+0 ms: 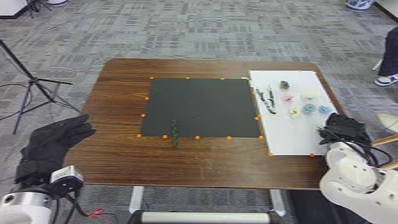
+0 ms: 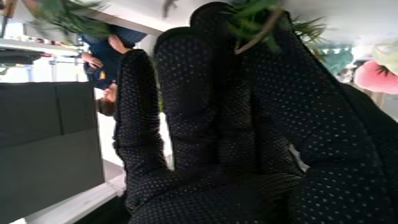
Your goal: Arrange flowers
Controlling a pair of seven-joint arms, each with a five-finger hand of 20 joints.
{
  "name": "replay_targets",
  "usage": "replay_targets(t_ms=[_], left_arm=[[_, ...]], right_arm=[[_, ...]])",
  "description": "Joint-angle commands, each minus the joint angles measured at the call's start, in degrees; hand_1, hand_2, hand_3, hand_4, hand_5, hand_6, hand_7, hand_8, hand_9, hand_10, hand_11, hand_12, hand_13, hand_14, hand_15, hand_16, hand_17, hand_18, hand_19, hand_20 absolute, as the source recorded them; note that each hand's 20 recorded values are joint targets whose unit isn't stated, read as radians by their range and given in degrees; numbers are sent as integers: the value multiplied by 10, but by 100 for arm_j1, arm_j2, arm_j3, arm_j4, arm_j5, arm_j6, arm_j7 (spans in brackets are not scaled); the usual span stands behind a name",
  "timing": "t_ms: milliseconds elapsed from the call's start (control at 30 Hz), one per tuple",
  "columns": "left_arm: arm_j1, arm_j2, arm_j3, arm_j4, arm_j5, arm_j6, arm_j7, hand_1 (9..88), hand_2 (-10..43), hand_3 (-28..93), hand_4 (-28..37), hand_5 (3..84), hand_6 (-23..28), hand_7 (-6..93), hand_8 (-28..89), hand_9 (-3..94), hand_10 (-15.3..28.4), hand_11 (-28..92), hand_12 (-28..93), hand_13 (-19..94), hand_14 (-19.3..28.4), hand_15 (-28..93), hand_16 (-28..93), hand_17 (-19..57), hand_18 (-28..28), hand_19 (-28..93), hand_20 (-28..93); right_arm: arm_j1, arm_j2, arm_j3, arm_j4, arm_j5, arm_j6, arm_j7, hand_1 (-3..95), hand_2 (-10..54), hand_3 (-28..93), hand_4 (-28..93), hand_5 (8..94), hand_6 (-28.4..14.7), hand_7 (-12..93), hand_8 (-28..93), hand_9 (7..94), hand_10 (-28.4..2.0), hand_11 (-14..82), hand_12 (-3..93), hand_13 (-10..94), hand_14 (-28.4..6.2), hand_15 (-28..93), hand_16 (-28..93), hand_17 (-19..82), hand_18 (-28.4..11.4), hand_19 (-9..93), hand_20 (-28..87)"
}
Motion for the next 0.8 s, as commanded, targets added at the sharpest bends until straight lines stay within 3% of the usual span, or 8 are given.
replay_targets(t_ms=[33,167,200,300,367,433,533,800], left_arm=[[83,30,20,-46,-129,169,122,224,-15,877,-242,563,126,146,-103,483,204,348,114,344,234,549,-87,-53,179,431,140],[35,50,20,-25,-68,107,40,224,-14,878,-240,562,127,148,-103,483,204,349,115,344,234,549,-87,-53,179,431,140],[57,109,44,-27,-151,158,131,224,-14,877,-240,562,127,148,-103,483,204,349,115,344,234,549,-87,-53,179,431,139],[37,129,47,-9,-110,113,111,223,-13,878,-241,562,128,148,-104,483,204,350,115,344,234,548,-87,-54,179,432,139],[74,175,41,-13,-176,143,173,224,-13,878,-241,562,128,149,-104,483,204,350,114,343,234,549,-86,-54,179,432,139],[88,162,12,-19,-134,121,132,224,-12,878,-242,562,128,149,-104,482,205,350,114,343,234,548,-87,-54,179,431,139],[130,224,10,-23,-213,186,244,223,-12,879,-241,562,129,150,-104,482,205,350,114,343,235,548,-87,-54,179,431,138],[236,295,-1,-44,-305,254,372,220,-10,881,-242,562,129,151,-105,483,204,350,114,343,235,548,-87,-54,179,431,138]], right_arm=[[596,-194,-600,98,-316,217,113,601,-95,723,-282,691,7,494,-71,830,-62,229,372,735,-19,581,293,323,-207,926,-68],[924,-169,-928,118,-356,340,148,602,-95,726,-282,704,7,495,-76,838,-62,226,375,741,-18,575,301,325,-208,928,-65],[1077,-169,-1080,125,-361,361,152,602,-95,727,-282,707,7,494,-78,840,-61,225,376,743,-19,575,302,325,-209,929,-64],[1280,-166,-1276,117,-421,445,175,602,-95,730,-283,710,8,493,-81,843,-62,223,377,747,-19,573,303,327,-210,930,-60],[1422,-168,-1410,112,-473,492,199,602,-95,732,-283,713,7,492,-84,845,-62,221,377,748,-18,571,304,327,-210,931,-58],[1529,-150,-1504,83,-496,500,211,602,-95,733,-283,719,6,489,-87,848,-61,221,378,750,-18,571,304,328,-210,931,-57],[1782,-155,-1686,76,-517,515,198,601,-95,736,-283,723,6,488,-88,852,-61,220,380,753,-18,569,305,330,-211,932,-53],[2303,-234,-1922,-85,-456,587,85,599,-95,743,-283,729,5,484,-91,856,-61,215,384,756,-17,568,310,331,-214,932,-44]])
